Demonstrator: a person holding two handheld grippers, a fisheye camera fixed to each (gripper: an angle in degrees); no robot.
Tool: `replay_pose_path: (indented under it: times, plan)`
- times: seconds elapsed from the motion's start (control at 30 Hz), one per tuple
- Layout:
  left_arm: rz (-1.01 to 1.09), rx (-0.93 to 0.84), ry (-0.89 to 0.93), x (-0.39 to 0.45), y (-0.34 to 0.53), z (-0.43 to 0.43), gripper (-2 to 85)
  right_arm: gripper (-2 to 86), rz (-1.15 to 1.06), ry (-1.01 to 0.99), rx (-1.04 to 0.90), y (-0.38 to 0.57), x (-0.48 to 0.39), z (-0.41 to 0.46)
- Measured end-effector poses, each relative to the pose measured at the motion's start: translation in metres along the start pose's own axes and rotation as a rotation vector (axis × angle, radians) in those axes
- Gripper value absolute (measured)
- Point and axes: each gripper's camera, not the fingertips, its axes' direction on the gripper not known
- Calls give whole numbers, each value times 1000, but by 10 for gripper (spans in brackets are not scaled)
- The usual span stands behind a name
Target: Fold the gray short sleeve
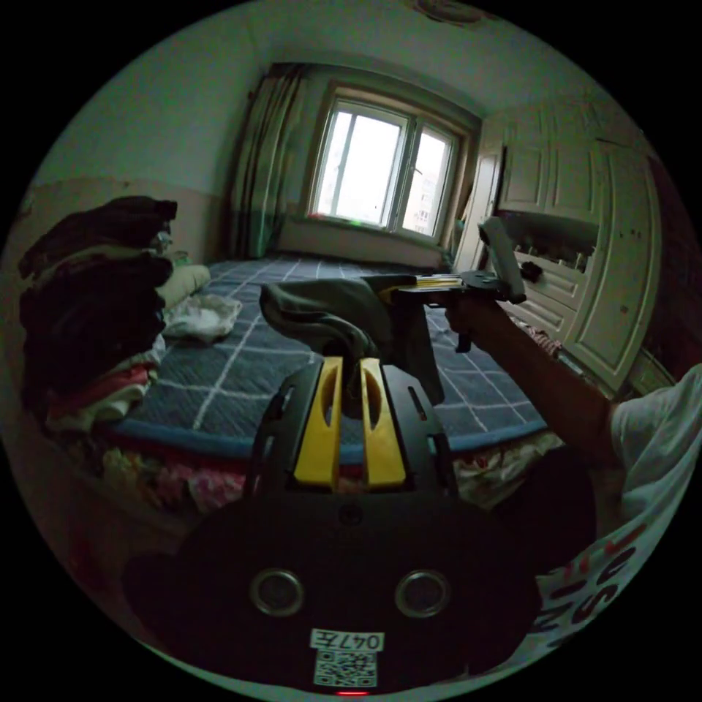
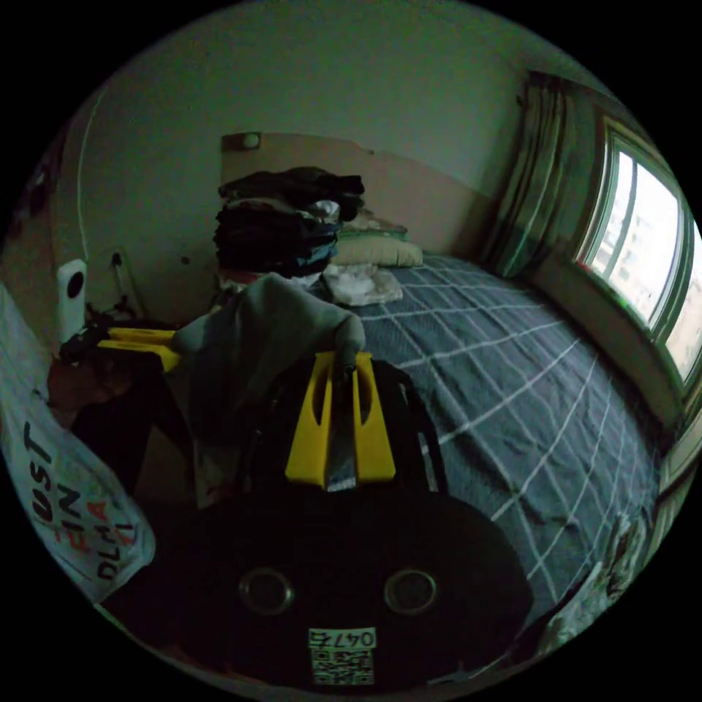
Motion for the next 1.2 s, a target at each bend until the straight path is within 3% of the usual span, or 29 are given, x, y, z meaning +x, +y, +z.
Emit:
replay_pose_path:
  times: [0.23,0.53,0.7,0.97,1.1,1.2]
  plan:
    - [-47,113,-107,-86,-98,48,38,10,-72,173,12,-180,27,123]
    - [-168,103,-315,-189,-162,140,42,10,-108,161,-83,-348,56,347]
    - [-181,-16,-457,-234,-176,190,47,10,-191,182,-145,-398,46,469]
    - [-410,-51,-428,-300,-194,223,56,15,-126,134,-121,-454,57,619]
    - [-459,-57,-417,-311,-208,228,47,43,-136,16,-274,-469,76,703]
    - [-432,-25,-453,-304,-223,226,3,72,-34,-54,-221,-480,102,720]
